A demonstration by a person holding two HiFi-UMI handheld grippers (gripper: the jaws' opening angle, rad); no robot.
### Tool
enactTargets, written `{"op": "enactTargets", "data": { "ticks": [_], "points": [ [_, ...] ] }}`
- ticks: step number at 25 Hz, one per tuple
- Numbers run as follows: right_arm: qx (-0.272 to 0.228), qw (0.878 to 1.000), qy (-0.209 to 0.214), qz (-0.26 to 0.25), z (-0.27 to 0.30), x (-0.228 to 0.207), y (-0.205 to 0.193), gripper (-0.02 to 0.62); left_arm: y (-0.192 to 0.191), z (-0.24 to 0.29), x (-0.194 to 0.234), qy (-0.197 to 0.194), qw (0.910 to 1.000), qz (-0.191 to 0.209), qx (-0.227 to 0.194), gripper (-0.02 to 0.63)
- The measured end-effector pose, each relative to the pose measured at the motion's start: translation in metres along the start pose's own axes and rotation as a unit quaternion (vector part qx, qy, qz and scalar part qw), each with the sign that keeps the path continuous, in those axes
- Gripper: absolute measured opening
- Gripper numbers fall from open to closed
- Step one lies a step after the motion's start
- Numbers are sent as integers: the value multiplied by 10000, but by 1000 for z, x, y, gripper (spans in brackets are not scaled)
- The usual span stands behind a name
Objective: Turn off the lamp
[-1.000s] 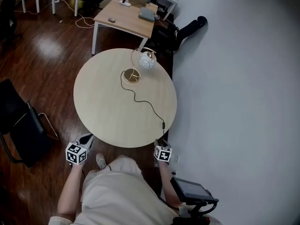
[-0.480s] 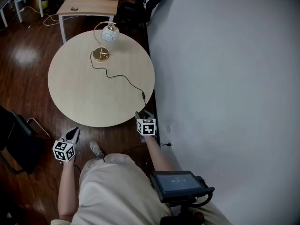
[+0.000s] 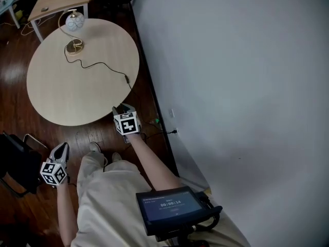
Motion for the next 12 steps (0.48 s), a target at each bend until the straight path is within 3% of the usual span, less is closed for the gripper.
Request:
{"op": "enactTargets", "data": {
  "ticks": [12],
  "points": [
    [-525,9969,190,559,-58,9,-59,147,-13,23,-12,-265,9992,146,258,-17]
  ]
}}
Point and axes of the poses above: the fingertips, and each gripper's own axes: z forward along the fingers, x to its left, y out of its top, the point moved 3 cm from there along -z, backward along the fingers, and after that the axes turned 9 degrees about -z, right-handed, at the moved point
